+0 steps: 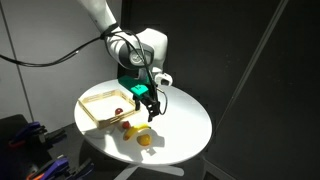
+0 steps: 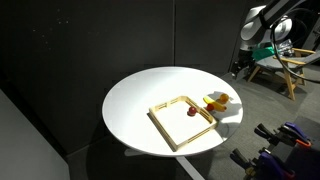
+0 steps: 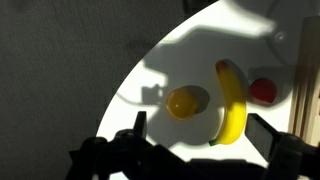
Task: Pick up the yellow lemon toy and put it in the wooden tray
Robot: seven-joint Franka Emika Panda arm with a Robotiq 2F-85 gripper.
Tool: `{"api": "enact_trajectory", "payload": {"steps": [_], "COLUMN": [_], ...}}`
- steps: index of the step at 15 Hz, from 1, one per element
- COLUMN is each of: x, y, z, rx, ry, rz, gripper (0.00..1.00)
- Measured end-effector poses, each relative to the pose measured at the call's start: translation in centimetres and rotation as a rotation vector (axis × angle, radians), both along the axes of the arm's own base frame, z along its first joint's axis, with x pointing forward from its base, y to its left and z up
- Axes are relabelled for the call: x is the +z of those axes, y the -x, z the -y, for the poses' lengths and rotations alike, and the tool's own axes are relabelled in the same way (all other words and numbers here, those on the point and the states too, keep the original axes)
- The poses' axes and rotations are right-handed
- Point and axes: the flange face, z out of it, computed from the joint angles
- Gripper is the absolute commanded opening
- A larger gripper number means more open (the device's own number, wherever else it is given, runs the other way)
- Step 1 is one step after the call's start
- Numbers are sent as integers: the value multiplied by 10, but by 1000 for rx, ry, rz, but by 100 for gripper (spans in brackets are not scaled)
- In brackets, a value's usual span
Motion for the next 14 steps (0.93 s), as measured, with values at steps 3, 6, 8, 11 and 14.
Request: {"api": "enact_trajectory", "payload": {"steps": [3,6,8,11,14], "x": [-12,-23,-31,-43,-56], "y": [-5,-11,-16,-24,-31], "z": [-3,-3,-2,0,3], "rx": [11,16,19,21,23], "ry": [4,10,12,15,17], "rz": [2,3,0,-12,-25], "gripper": [100,100,100,100,100]}}
